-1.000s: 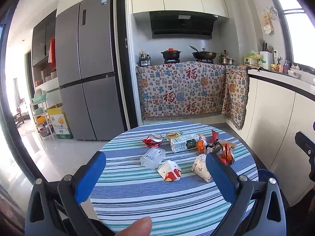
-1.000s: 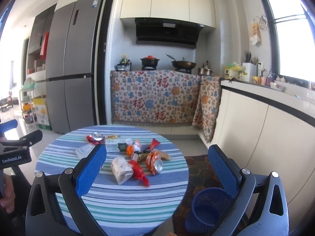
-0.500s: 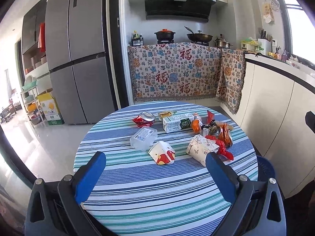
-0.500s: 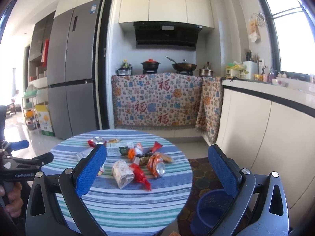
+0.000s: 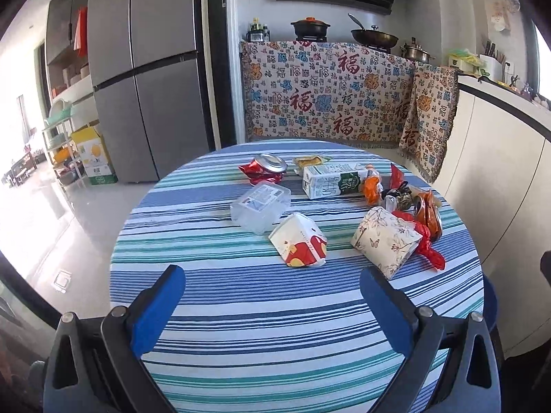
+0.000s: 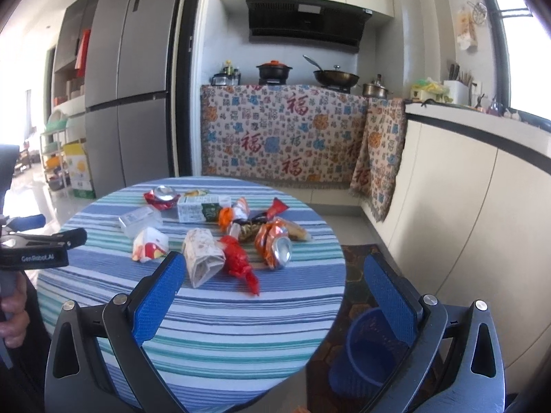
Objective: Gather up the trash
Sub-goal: 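Grasp the white-red paper cup with left gripper while right gripper grasps red plastic bag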
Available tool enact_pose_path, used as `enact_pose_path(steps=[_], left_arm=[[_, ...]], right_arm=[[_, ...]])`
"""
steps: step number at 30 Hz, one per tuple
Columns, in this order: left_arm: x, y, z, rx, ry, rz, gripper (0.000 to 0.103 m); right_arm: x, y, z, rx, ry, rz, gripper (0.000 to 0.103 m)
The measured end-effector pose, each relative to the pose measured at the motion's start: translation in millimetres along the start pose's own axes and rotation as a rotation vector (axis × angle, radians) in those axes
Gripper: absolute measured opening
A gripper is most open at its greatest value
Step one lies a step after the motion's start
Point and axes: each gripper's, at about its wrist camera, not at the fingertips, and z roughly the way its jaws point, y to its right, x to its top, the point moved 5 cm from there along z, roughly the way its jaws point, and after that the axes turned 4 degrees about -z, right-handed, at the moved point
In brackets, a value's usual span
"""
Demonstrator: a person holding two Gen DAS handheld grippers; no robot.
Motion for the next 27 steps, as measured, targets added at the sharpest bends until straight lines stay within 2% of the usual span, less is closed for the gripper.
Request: enact_pose_path(steps=[2,5,8,12,14,16,22,24,26,27], left_arm=[[1.8,6.2,17.6,-0.034,-0.023,-0.013,0.103],[3.1,15.3,47.5,-0.046,-0.058,-0.013,0.103],[5.0,19.5,76.3,-0.041,-0.097,-0.023,0.103],[9.3,21.1,102.8,-0.003,-0.101,-0.022,0.103],[9.4,21.8,116.3,0.006,-0.122,-0.016,0.103],[7.9,23.6,128.5,0.016,-0.142,-0.003,0.103],[2.6,19.6,151.6,0.032,-0.193,-0.005,0.103],[2.4,18.6,155.5,0.022,-0.2,-0.004,0.092],[-0.1,18.9,157.1,-0.006,-0.218,0.005,0.06],[-1.4,19.1,156.4,-0.029,-0.223,0.005,0.057]], right_arm=[[-6.6,-0.2,10.7,0.021,-0.021,0.005,0.103],[-13.1,-1.5,26.7,0.065,-0.041,0.003,0.103],[-19.1,-5.1,47.7,0.116,-0.054,-0.019,0.103],[-32.1,-6.3,80.8,0.155,-0.108,-0.034,0.102],[-38.7,-8.0,98.4,0.178,-0.145,-0.046,0.098],[-42.6,-10.2,113.3,0.201,-0.181,-0.059,0.086],[-46.3,-12.6,157.0,0.294,-0.272,-0.035,0.07],[-48.2,-13.7,170.6,0.327,-0.309,-0.027,0.061],[-50.0,-15.6,179.7,0.346,-0.338,-0.019,0.046],[-50.3,-16.7,181.7,0.363,-0.344,-0.014,0.034]])
